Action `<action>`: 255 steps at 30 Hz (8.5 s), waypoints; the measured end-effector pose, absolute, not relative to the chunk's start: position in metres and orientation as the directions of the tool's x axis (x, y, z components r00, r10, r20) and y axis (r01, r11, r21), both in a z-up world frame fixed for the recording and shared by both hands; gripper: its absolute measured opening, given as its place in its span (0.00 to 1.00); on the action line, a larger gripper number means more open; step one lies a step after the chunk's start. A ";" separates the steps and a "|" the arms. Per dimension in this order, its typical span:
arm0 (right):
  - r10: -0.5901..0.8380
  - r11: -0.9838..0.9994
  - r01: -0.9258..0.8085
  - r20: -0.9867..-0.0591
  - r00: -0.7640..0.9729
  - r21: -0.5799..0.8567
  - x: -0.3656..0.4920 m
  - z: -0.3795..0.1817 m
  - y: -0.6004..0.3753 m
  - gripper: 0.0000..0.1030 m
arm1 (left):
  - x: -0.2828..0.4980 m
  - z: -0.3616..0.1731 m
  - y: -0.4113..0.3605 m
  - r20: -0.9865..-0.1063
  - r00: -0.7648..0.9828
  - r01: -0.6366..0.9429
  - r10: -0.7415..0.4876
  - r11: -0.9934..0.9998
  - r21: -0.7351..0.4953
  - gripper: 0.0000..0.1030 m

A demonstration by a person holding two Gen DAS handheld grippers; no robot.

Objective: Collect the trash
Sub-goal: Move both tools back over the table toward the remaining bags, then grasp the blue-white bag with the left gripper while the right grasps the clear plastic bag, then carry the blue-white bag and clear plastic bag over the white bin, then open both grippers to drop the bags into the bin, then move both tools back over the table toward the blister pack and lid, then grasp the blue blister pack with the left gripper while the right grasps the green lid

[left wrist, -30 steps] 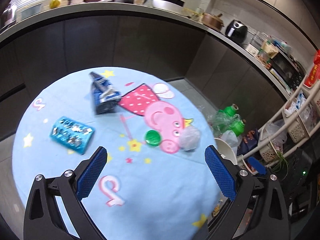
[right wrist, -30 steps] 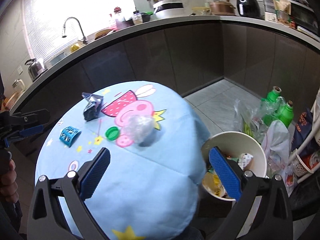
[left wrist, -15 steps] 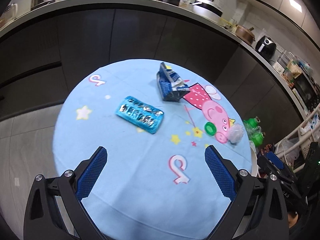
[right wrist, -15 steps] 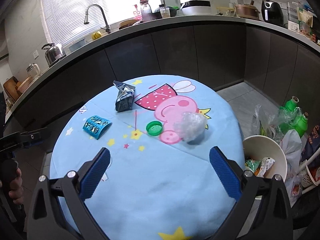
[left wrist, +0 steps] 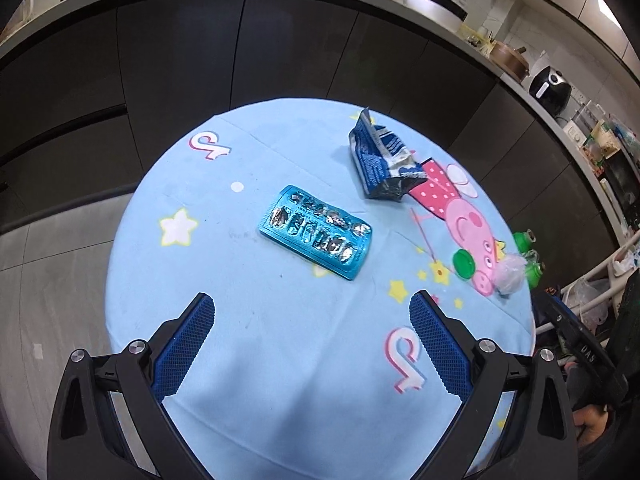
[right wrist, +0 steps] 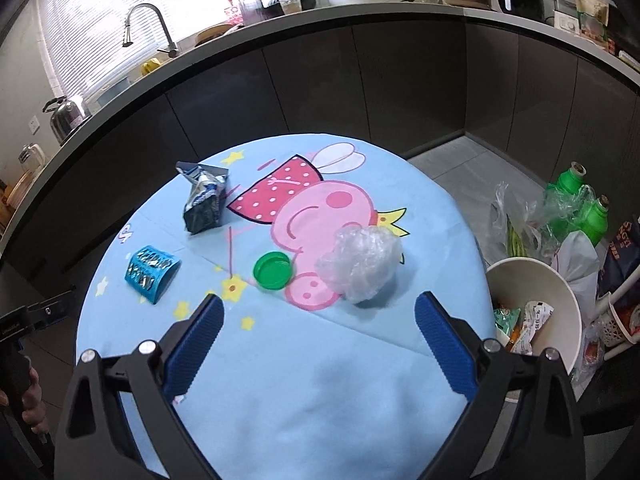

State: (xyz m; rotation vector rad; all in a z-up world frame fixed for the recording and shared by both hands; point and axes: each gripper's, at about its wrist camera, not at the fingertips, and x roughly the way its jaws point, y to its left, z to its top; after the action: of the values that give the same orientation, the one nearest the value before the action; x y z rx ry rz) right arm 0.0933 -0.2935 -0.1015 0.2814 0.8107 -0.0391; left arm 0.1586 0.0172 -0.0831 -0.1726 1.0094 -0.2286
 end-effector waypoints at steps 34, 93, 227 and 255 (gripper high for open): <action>0.066 0.959 0.169 -0.760 0.647 0.227 0.131 -0.133 -0.319 0.11 | 0.350 -0.134 -0.088 -0.840 0.358 0.035 -0.406 0.905 -0.423 0.65; -0.034 0.866 0.328 -0.612 0.790 0.376 -0.038 -0.078 -0.416 0.11 | 0.090 0.002 -0.262 -0.724 0.430 0.614 -0.540 0.762 -0.204 0.19; 0.248 0.941 -0.035 -0.616 0.747 0.336 0.038 -0.072 -0.299 0.81 | 0.134 -0.018 -0.102 -0.747 0.511 0.323 -0.425 0.900 -0.291 0.92; 0.143 0.981 0.016 -0.780 0.609 0.192 0.140 -0.128 -0.220 0.68 | 0.242 -0.122 0.010 -0.858 0.427 0.256 -0.286 0.948 -0.189 0.92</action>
State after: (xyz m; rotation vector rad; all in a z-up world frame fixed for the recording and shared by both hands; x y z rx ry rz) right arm 0.1397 -0.2202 -0.1279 0.1870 0.9147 0.0741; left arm 0.2418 0.0098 -0.1221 -0.0311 1.0773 -0.3384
